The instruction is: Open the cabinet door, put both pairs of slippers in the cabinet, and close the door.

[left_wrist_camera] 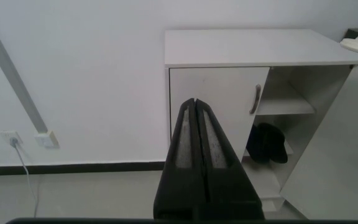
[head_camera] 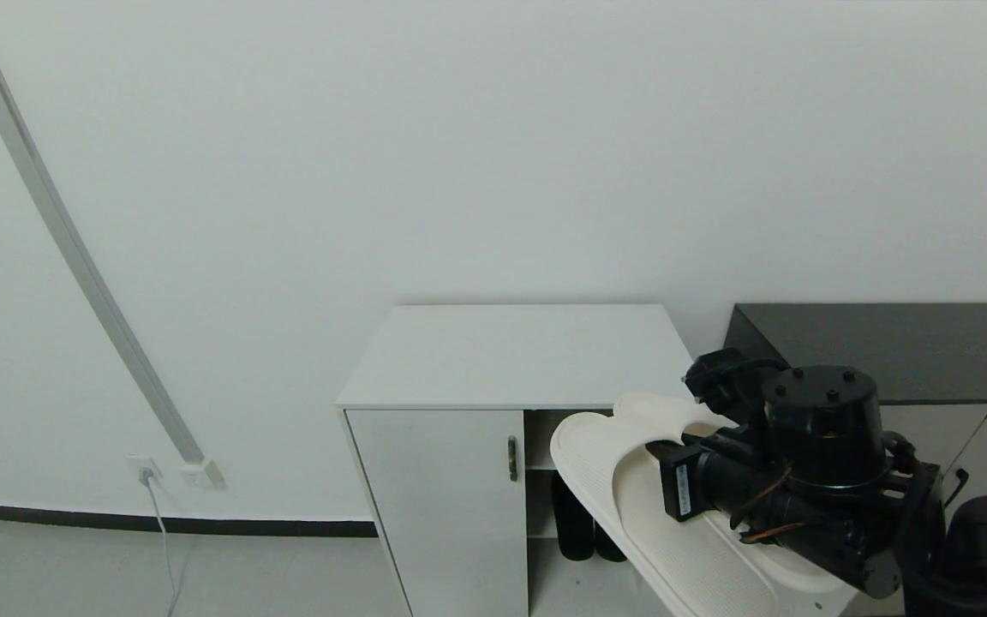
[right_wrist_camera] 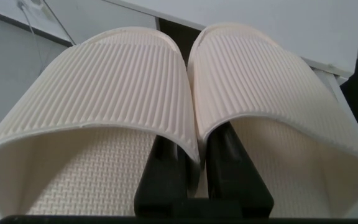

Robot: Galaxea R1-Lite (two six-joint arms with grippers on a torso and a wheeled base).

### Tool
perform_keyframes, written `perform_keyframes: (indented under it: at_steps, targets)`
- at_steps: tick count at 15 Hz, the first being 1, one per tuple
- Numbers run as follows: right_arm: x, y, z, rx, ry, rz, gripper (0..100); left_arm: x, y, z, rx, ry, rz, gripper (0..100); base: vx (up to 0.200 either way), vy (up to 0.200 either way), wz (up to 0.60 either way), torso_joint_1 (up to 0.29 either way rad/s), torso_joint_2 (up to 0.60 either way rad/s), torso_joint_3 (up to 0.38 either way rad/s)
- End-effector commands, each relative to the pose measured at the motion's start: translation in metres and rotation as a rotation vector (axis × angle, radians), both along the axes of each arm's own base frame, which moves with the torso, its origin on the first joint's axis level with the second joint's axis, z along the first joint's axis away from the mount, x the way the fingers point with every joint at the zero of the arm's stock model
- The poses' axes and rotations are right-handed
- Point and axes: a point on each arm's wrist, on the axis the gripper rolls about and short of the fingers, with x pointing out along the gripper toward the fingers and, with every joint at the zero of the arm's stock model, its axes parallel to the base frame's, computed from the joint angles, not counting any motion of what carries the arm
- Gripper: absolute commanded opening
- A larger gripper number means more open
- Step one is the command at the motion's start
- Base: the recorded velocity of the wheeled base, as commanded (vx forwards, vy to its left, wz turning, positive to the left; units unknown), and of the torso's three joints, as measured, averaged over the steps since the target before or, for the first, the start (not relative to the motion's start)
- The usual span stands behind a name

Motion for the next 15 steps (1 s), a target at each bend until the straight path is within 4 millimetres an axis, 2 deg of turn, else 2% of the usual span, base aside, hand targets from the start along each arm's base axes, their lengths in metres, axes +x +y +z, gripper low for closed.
perform_keyframes:
  at_steps: [1, 10, 12, 15]
  targets:
    - [-0.001, 0.0, -0.002, -0.002, 0.002, 0.002, 0, 0.0, 0.0, 0.0, 0.0, 0.002, 0.0, 0, 0.0, 0.0, 0.0, -0.105, 0.22, 0.134]
    - [-0.009, 0.006, -0.004, 0.017, -0.02, 0.063, 0, 0.0, 0.0, 0.0, 0.0, 0.002, 0.0, 0, 0.0, 0.0, 0.0, -0.153, 0.34, 0.185]
    - [-0.013, 0.007, -0.011, 0.062, -0.04, 0.137, 0, 0.0, 0.0, 0.0, 0.001, 0.002, -0.002, 0, 0.0, 0.0, 0.0, -0.159, 0.36, 0.203]
    - [-0.01, 0.01, -0.02, 0.07, -0.058, 0.144, 0, 0.0, 0.0, 0.0, 0.0, 0.002, 0.0, 0, 0.0, 0.0, 0.0, -0.168, 0.38, 0.217]
